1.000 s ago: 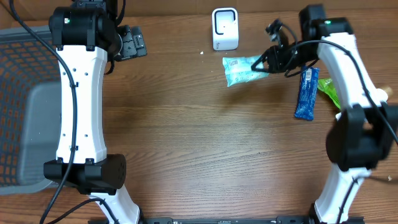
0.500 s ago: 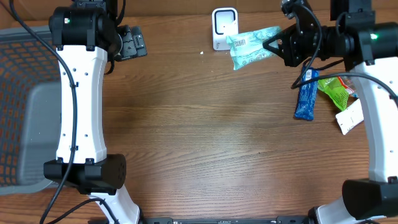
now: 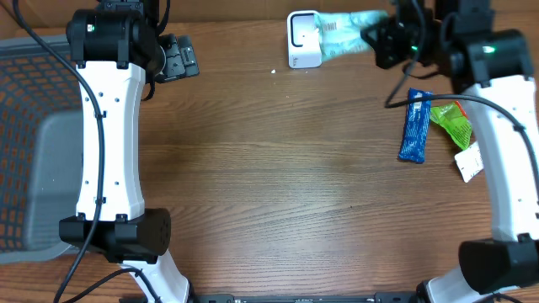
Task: Scan the item barcode
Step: 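Lift the tissue pack and carry it to the white scanner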
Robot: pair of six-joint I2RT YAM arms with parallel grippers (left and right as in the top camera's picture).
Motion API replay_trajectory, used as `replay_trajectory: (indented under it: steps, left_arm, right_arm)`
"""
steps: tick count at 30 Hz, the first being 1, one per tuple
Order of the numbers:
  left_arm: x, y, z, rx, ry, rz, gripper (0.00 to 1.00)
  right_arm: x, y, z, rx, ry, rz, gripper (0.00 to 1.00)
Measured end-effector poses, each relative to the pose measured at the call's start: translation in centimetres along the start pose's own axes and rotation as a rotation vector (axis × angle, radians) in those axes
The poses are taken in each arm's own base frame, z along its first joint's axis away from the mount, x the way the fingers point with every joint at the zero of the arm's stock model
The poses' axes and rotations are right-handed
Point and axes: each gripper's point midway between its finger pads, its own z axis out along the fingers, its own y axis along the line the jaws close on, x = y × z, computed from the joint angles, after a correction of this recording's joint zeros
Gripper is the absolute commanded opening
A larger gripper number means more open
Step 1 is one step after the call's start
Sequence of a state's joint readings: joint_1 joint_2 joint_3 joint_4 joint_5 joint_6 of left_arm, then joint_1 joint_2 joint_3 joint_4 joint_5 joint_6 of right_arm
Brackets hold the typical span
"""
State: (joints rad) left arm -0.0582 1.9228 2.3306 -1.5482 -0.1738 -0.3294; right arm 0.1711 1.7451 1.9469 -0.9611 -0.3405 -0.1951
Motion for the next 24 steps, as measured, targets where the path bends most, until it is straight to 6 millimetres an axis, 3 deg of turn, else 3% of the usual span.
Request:
replay_trajectory:
  steps: [6, 9, 14, 17, 20, 24]
  left_arm:
    - [0.0, 0.0, 0.0, 0.0, 0.0, 0.0, 1.0]
    - [0.0, 0.0, 0.0, 0.0, 0.0, 0.0, 1.0]
    - [0.0, 0.0, 0.0, 0.0, 0.0, 0.0, 1.0]
    - [0.0, 0.0, 0.0, 0.0, 0.0, 0.0, 1.0]
    - [0.0, 0.0, 0.0, 0.0, 0.0, 0.0, 1.0]
    - [0.0, 0.0, 0.0, 0.0, 0.0, 0.0, 1.0]
  right_arm:
    - [-1.3, -1.1, 5.3, 0.248, -0.004, -0.245, 0.04]
    - [-3.8, -1.2, 7.5, 0.396, -0.069, -0.436, 0.04]
    - [-8.2, -1.1, 8.6, 0.617, -0.177, -0.679, 0.04]
    - [-9.3, -2.2, 9.5, 0.733, -0.18, -0.789, 0.04]
    - [-9.1, -3.7, 11.4, 0.82, -0.154, -0.852, 0.04]
    - [-6.3, -5.4, 15.8, 0.861, -0.056, -0.92, 0.04]
